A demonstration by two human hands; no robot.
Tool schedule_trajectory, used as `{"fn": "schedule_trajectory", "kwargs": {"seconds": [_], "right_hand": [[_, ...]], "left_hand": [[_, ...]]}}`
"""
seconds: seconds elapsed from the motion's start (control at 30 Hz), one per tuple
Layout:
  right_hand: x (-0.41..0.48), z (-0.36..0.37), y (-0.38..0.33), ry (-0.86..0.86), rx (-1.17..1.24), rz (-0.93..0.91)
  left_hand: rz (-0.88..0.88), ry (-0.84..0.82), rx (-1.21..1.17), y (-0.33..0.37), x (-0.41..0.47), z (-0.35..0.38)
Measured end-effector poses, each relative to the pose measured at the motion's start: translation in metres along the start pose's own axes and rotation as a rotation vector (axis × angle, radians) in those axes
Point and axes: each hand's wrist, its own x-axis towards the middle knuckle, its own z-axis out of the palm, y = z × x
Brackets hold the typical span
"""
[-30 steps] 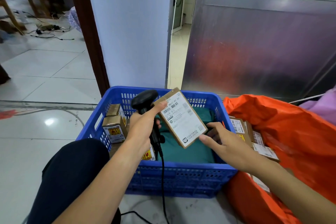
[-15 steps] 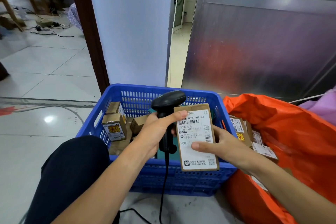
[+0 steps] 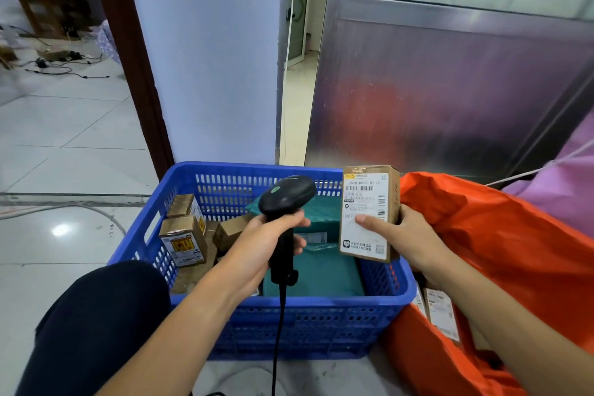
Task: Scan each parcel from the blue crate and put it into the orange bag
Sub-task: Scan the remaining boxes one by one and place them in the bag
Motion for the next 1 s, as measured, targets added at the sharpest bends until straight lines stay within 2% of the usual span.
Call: {"fn": "schedule_trajectory", "kwargs": {"seconds": [0.17, 0.43, 0.63, 1.0], "right_hand": [[0.007, -0.007, 0.002, 0.06, -0.04, -0.033], [0.011, -0.01, 0.008, 0.084, -0.168, -0.089], [0.014, -0.005, 0.01, 0.036, -0.073, -0.08], [0.011, 0.0, 0.006, 0.015, -0.084, -0.088]], "left_hand": [[0.08, -0.116, 0.073, -0.004, -0.005, 0.004], [0.103, -0.017, 0.086, -0.013, -0.003, 0.011], [0.081, -0.006, 0.092, -0.016, -0.003, 0.011], [0.062, -0.018, 0.116, -0.017, -0.005, 0.012]]}}
